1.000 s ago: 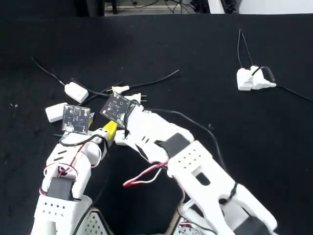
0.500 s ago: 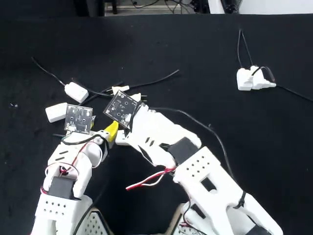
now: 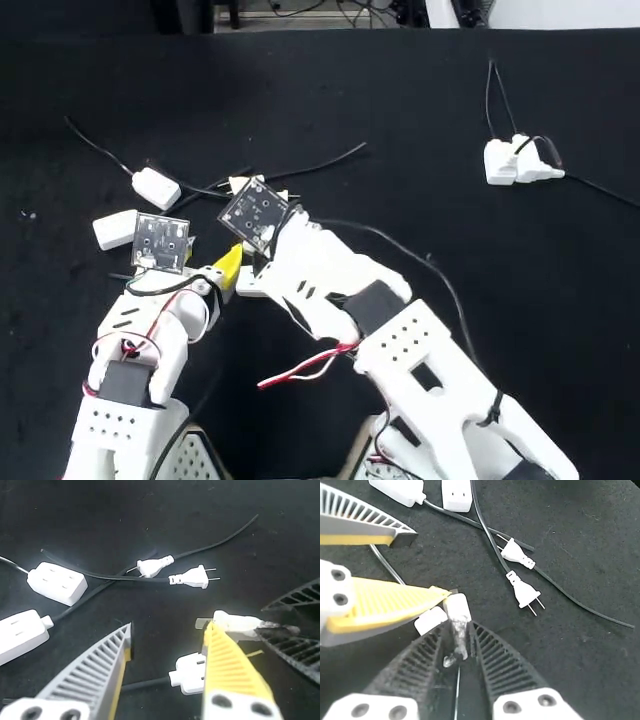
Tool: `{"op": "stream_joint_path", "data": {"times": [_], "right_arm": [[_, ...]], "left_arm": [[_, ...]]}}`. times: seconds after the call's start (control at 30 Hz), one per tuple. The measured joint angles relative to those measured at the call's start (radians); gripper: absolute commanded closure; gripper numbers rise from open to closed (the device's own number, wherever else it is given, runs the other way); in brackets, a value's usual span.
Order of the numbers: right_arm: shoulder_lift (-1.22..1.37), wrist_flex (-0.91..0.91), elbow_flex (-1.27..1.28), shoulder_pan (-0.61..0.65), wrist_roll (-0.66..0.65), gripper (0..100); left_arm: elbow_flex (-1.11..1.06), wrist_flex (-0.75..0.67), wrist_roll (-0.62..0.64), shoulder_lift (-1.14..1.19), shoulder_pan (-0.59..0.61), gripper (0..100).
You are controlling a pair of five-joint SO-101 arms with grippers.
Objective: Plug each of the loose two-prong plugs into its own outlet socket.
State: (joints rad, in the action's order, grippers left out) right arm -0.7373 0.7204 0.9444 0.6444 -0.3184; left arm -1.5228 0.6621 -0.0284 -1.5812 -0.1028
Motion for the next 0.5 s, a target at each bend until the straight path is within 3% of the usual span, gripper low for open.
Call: {"op": "stream_joint_path", "data": {"times": [0.1,0.37,0.5], "right_arm": [[0.0,0.017,0.0,0.0,0.0,98.8],[0.0,0.224,-0.124,0.0,0.1,98.8],[0.0,0.325,-0.215,0.0,0.149,98.8]], "left_arm": [[0.0,0.0,0.0,0.0,0.02,77],[0.0,0.0,0.0,0.0,0.261,77],[0.0,0.0,0.051,0.0,0.313,77]]}}
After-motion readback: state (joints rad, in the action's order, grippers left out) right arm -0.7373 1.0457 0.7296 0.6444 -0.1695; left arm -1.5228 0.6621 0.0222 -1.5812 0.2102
